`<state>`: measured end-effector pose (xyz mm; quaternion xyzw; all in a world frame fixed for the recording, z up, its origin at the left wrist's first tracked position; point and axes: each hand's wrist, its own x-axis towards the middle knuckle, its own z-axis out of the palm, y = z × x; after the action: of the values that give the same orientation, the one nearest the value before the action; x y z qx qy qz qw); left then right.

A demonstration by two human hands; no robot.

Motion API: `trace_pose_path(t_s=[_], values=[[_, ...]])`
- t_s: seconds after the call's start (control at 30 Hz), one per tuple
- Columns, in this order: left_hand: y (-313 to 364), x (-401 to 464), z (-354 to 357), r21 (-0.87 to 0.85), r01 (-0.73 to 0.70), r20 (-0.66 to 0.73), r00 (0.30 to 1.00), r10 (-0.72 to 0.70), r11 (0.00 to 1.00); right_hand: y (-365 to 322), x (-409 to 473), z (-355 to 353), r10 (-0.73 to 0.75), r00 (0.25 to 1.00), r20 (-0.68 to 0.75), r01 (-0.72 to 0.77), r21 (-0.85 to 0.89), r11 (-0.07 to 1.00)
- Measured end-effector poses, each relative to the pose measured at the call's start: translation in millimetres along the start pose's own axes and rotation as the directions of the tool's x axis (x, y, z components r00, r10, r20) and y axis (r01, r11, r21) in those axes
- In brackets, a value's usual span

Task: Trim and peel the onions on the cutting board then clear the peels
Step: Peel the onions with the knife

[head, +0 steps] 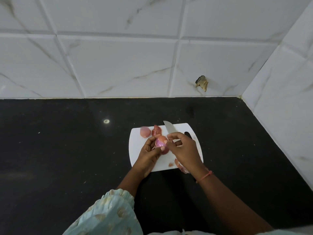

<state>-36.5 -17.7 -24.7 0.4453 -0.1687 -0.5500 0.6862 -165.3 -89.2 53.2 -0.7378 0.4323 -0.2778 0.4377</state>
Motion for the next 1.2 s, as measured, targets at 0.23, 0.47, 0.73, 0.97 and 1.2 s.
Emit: trace_pose_path(t_s=[0.23, 0.47, 0.73, 0.97, 1.2], values=[[-1, 1, -3, 0.055, -0.04, 0.037, 0.999, 0.038, 0.998, 2, 2, 2, -0.187, 0.982, 0.032, 0.188, -0.283, 0.941], [-3, 3, -5, 0.14, -0.044, 0.023, 0.999, 0.041, 0.989, 7, 1, 6, -0.15, 0.987, 0.057, 0.16, -0.354, 0.921], [-1, 1, -3, 0.133, -0.05, 0.044, 0.998, 0.044, 0.99, 8, 0, 4, -0.147, 0.988, 0.041, 0.152, -0.359, 0.921], [-1, -2, -2, 0.197, -0.084, 0.023, 0.996, 0.081, 0.977, 13, 0, 6, -0.13, 0.99, 0.056, 0.141, -0.356, 0.924], [-2, -7, 3, 0.316, -0.131, 0.03, 0.991, 0.129, 0.94, 7, -3, 6, -0.077, 0.995, 0.062, 0.097, -0.45, 0.888]])
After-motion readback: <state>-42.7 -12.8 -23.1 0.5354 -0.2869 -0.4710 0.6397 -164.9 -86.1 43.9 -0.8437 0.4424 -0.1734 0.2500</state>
